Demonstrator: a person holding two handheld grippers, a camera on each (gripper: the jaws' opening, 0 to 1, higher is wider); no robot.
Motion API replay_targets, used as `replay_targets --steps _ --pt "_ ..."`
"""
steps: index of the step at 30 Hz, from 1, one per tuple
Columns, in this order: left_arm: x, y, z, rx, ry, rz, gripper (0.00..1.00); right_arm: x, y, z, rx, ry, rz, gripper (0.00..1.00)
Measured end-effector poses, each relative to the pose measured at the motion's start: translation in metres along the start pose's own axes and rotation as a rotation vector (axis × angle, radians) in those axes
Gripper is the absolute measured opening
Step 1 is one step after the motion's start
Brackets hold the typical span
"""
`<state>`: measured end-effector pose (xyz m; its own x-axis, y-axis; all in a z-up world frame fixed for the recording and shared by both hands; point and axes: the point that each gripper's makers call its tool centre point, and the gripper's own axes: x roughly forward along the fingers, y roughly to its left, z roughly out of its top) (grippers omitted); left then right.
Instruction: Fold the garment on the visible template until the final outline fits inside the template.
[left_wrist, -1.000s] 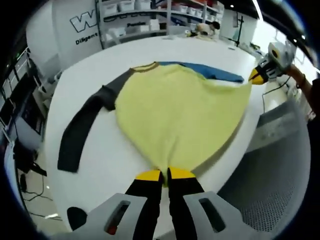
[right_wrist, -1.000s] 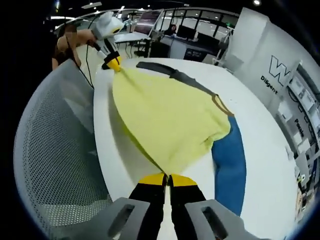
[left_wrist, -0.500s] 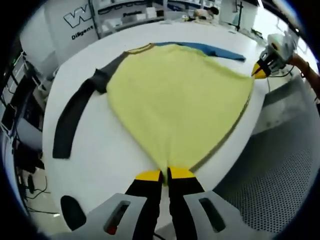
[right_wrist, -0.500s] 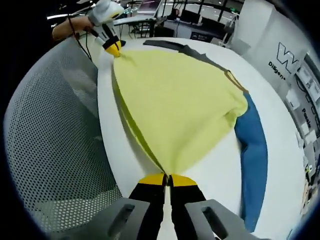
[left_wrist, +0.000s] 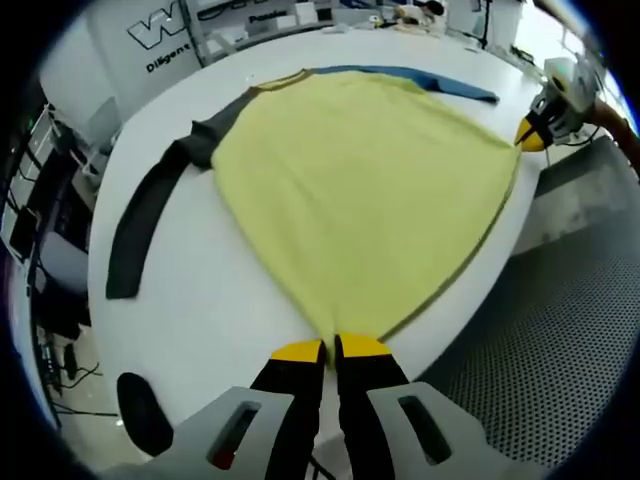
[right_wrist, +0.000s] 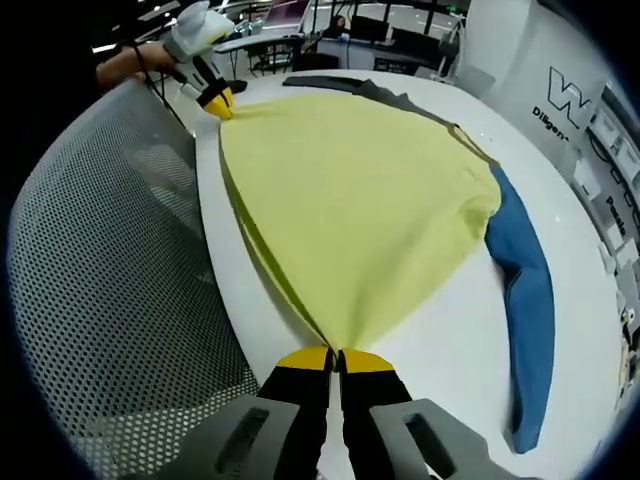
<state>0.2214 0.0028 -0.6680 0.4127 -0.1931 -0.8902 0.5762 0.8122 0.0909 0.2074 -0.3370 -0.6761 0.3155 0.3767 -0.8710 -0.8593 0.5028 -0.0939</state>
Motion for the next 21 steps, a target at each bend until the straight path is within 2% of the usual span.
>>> replay_targets --steps 16,18,21 --pt "0.0046 -0.0032 -0.0080 0.020 0.037 0.013 0.05 0.0019 0.0049 -0.0041 0.044 0.012 0.006 0.00" --pt "0.0043 -0.0019 -0.0084 0.022 0.038 0.022 0.06 0.0018 0.0040 -0.0038 0.073 0.005 0.003 0.00" --pt "0.0037 0.0011 -0.0083 0.015 0.035 0.038 0.10 -0.0002 0.0010 -0.0025 0.173 -0.018 -0.006 0.00"
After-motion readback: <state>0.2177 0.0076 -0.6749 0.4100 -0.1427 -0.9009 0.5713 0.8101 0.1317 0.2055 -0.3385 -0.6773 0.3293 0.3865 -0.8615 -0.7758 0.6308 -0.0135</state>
